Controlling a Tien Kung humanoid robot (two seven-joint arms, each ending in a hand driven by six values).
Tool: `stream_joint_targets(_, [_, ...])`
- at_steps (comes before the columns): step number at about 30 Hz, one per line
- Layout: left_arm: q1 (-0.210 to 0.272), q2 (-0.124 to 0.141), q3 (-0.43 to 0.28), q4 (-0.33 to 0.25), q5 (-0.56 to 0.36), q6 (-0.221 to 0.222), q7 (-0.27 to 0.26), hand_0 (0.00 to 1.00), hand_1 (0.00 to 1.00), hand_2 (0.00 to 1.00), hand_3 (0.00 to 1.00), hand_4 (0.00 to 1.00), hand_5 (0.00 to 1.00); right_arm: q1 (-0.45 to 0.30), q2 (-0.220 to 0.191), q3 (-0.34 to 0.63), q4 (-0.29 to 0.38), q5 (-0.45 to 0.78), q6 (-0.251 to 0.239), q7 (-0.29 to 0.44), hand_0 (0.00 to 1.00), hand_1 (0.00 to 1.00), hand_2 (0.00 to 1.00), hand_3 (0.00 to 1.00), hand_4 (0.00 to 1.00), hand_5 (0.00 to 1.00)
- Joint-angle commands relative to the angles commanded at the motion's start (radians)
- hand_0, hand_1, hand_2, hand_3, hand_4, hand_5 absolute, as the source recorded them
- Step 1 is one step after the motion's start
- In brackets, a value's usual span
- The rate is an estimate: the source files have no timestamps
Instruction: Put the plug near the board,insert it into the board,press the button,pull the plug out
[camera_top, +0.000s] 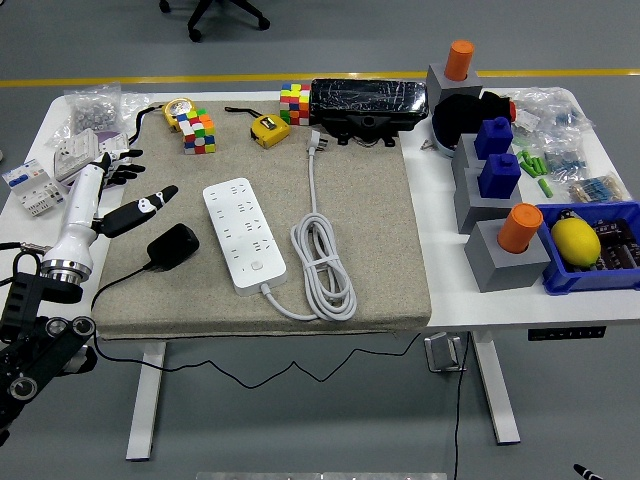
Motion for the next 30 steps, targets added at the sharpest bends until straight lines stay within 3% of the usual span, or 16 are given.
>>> stream_joint_targets(7, [0.011, -0.005, -0.017, -0.008, 0.001, -0.013, 0.01, 0.552, 0.546, 0.522, 0.578, 0.838, 0.366, 0.003, 0.005, -0.002, -0.004, 0.0, 0.0, 0.0, 0.65, 0.646, 0.645, 0.567, 0.992, 0.56])
stream_joint_targets(30, [0.007, -0.001, -0.019, -0.028, 0.011, -0.045, 0.038, 0.548, 0.547, 0.524, 0.579, 0.828, 0.368, 0.012, 0.001, -0.006, -0.005, 0.0, 0.0, 0.0, 0.649, 0.646, 0.645, 0.568, 0.992, 0.561])
